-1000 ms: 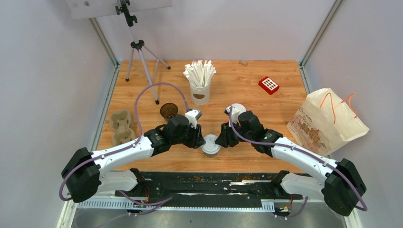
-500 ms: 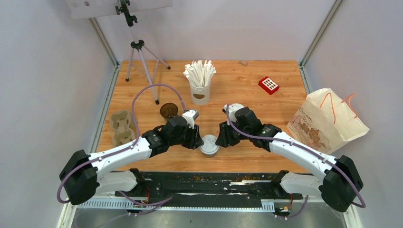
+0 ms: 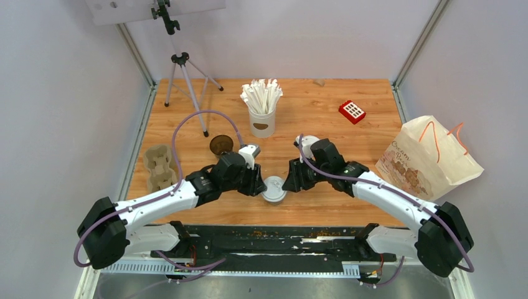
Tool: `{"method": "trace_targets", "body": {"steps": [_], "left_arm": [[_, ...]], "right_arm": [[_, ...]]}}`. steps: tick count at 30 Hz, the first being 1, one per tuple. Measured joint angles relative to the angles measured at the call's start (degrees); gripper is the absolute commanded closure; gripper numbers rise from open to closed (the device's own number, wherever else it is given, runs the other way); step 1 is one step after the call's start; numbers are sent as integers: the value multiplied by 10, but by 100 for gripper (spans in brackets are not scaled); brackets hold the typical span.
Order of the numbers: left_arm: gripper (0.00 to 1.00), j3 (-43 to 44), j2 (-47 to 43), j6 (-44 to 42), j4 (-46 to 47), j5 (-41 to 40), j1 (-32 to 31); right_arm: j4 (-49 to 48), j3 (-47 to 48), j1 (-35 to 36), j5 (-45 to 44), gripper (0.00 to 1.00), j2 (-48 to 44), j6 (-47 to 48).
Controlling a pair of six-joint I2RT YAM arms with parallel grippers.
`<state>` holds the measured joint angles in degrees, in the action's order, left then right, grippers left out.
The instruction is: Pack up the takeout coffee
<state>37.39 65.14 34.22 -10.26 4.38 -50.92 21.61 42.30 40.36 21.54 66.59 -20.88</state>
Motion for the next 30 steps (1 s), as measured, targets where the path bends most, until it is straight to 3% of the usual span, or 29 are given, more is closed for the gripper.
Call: {"method": "trace_targets", "body": {"steps": [7, 17, 30], "left_arm": [[59, 10, 21, 0, 10, 3, -1], [57, 15, 28, -1, 12, 2, -2], [56, 16, 41, -12, 28, 5, -5]], "right_arm": [[-80, -33, -52, 89, 63, 40, -16], [-158, -76, -82, 149, 70, 46, -26], [-281, -127, -139, 264, 68, 91, -88]]}}
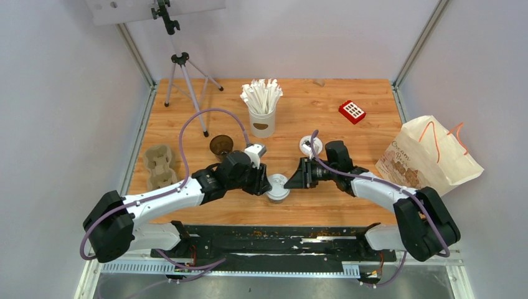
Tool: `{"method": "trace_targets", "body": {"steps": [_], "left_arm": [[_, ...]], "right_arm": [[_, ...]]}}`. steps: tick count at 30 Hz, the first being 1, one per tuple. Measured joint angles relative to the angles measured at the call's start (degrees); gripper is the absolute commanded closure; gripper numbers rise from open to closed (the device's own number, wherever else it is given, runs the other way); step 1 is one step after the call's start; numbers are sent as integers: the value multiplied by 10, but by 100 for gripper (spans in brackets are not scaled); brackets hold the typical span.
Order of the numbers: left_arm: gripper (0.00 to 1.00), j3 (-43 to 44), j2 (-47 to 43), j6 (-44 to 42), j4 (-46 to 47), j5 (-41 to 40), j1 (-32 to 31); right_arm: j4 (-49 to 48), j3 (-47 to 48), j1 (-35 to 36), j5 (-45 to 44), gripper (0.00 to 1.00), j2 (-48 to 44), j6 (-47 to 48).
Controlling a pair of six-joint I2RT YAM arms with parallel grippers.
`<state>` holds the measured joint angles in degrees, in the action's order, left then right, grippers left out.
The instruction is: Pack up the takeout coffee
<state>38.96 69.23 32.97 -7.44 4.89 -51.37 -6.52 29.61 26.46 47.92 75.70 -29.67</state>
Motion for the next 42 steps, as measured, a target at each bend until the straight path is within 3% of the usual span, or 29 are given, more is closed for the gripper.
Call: {"method": "trace_targets", "body": {"steps": [6, 10, 23, 42], "left_arm": [[53, 14, 2, -30, -20, -2, 0], [52, 16, 1, -68, -22, 11, 0], [52, 44, 38, -142, -11, 46, 2], [52, 61, 75, -150, 15, 78, 2]], "right_arm": [[110, 38, -2, -33, 40, -25, 22], [183, 66, -36, -47, 33, -49, 51], [259, 174, -63, 16, 38, 26, 133], [278, 198, -59, 60, 58, 118, 167]]}}
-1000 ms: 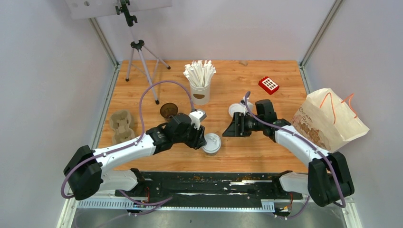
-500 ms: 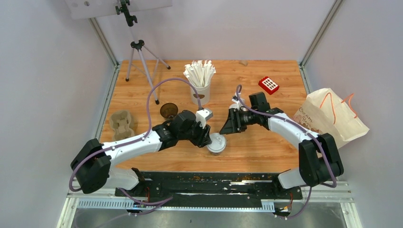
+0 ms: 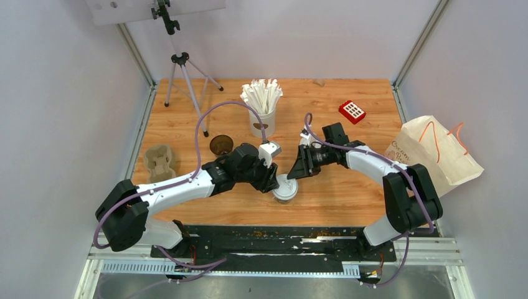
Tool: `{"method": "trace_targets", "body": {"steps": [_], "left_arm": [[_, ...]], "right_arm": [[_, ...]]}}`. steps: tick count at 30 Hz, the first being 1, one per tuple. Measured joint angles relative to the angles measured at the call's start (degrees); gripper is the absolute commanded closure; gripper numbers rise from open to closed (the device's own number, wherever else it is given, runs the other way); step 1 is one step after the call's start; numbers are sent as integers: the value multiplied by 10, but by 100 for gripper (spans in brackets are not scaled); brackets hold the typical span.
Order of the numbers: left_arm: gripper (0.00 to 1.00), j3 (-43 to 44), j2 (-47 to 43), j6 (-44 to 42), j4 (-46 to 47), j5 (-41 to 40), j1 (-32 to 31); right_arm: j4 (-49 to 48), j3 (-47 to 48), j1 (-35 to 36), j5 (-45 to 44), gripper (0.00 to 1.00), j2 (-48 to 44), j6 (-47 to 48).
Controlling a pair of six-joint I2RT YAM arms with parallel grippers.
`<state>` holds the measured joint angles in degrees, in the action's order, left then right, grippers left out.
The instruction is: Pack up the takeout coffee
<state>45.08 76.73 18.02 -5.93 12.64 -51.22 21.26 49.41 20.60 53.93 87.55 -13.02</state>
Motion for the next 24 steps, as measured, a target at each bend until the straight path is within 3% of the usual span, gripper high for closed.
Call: {"method": "trace_targets", "body": {"steps": [10, 24], "left_arm": [[54, -6, 0, 12, 7, -3, 0], [55, -31, -2, 59, 51, -3, 3]], "right_arm": [[-90, -54, -3, 24, 62, 2, -34], [-217, -105, -19, 68, 60, 14, -83]]}}
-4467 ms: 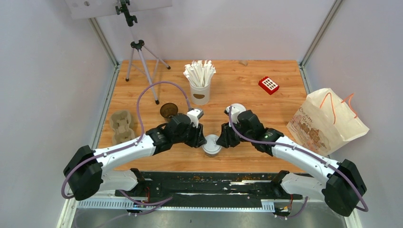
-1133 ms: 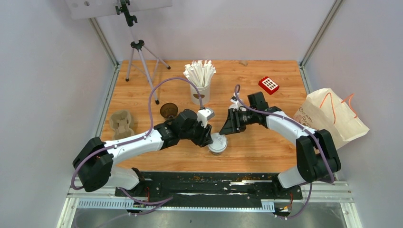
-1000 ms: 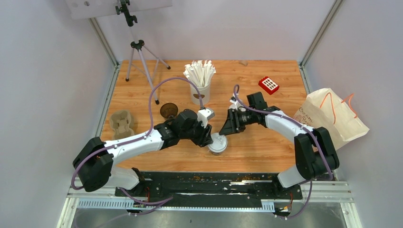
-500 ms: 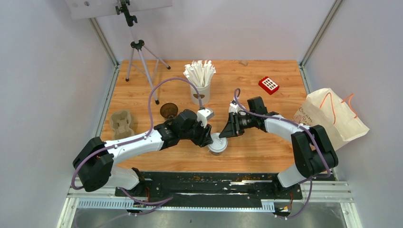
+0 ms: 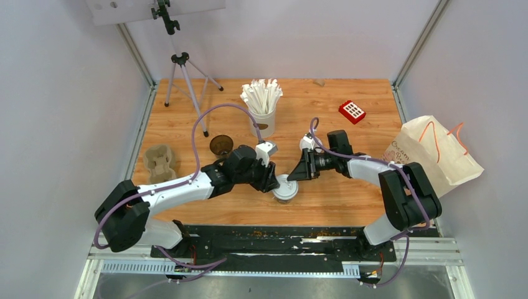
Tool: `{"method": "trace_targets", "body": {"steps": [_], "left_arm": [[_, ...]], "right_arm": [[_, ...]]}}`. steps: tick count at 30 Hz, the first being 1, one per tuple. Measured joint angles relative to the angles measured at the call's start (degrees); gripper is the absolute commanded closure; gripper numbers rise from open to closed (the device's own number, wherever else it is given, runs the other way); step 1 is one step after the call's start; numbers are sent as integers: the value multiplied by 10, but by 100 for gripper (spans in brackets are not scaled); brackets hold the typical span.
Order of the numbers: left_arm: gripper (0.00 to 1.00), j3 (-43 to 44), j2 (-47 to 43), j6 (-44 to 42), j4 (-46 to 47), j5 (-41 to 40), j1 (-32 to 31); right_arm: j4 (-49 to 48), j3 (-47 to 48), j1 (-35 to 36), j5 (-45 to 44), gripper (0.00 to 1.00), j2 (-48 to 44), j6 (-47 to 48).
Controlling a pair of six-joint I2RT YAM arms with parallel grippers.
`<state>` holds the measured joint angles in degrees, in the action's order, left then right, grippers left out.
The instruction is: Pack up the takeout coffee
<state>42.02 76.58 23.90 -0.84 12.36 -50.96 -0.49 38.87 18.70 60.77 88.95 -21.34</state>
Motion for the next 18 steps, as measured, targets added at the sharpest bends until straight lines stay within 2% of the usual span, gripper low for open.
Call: {"method": "trace_targets", "body": {"steps": [3, 4, 10, 13, 17, 18], "left_arm": [[54, -4, -6, 14, 1, -1, 0], [50, -6, -9, 20, 1, -1, 0], [44, -21, -29, 51, -9, -5, 0], [41, -17, -34, 54, -31, -9, 0], [39, 10, -35, 43, -85, -23, 0], [38, 18, -35, 39, -98, -26, 0]], "right_arm": [[3, 0, 0, 0, 57, -2, 2], [6, 1, 0, -1, 55, -4, 2], [61, 24, 7, -20, 42, -7, 19], [97, 42, 7, -40, 36, -14, 28], [155, 66, 7, -73, 33, -47, 44], [174, 75, 7, -84, 29, -59, 49]]}}
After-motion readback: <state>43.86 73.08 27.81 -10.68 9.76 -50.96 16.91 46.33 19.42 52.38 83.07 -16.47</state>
